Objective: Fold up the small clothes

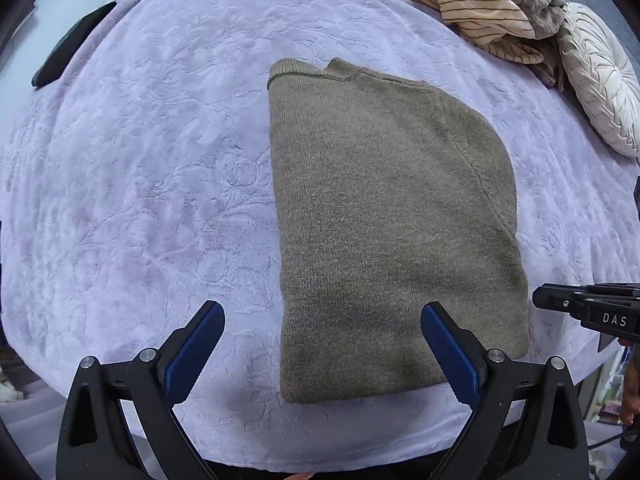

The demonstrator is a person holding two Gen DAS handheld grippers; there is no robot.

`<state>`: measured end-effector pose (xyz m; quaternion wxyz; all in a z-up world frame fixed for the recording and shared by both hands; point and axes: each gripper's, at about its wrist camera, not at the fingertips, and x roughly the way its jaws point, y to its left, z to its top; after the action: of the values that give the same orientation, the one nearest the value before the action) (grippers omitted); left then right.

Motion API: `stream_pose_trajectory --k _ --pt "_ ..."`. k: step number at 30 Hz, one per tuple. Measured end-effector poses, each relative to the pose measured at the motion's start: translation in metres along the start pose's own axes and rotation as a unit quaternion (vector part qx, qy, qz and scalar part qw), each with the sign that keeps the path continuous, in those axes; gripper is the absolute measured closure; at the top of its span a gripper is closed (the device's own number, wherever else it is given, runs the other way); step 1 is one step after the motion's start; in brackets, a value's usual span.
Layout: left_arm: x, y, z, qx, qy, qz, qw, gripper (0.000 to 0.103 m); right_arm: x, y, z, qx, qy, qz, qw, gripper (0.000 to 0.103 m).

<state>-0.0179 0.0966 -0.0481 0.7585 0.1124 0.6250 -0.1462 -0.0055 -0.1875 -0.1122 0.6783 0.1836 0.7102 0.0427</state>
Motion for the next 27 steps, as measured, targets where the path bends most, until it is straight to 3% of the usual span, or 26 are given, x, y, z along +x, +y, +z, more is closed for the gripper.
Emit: stream_pose_trajectory --k 1,2,3,4,5,7,9,27 --pt "-0.001 -0.001 0.000 0.000 0.002 0.004 1.0000 0.004 -0.002 0.000 0.000 0.000 -0.003 -0.004 1.000 0.086" --pt "-0.001 -0.002 0.000 0.001 0.005 0.006 1.0000 0.004 -0.004 0.001 -0.001 0.001 -0.007 -0.008 1.000 0.066" --pt "-0.002 -0.003 0.001 0.002 0.005 0.005 1.0000 0.004 -0.007 0.001 -0.001 0.001 -0.012 -0.010 1.000 0.036" --pt "-0.002 -0.004 0.001 0.001 0.005 0.002 1.0000 0.004 -0.011 0.002 -0.001 0.003 -0.021 -0.010 1.000 0.023" --pt "-0.003 -0.005 0.001 0.000 0.007 0.000 1.0000 0.004 -0.013 0.002 -0.001 0.005 -0.028 -0.008 1.000 0.015" --pt "-0.005 -0.001 -0.003 -0.003 0.008 -0.004 1.0000 0.004 -0.019 0.004 -0.002 0.008 -0.043 -0.008 0.999 0.014" --pt "-0.005 -0.003 -0.004 -0.005 0.009 -0.003 0.9999 0.004 -0.021 0.005 -0.002 0.013 -0.048 -0.013 0.999 0.000" --pt "-0.024 -0.012 -0.009 -0.020 0.014 0.030 0.9993 0.004 -0.042 0.028 -0.009 0.001 -0.069 -0.051 0.996 0.000"
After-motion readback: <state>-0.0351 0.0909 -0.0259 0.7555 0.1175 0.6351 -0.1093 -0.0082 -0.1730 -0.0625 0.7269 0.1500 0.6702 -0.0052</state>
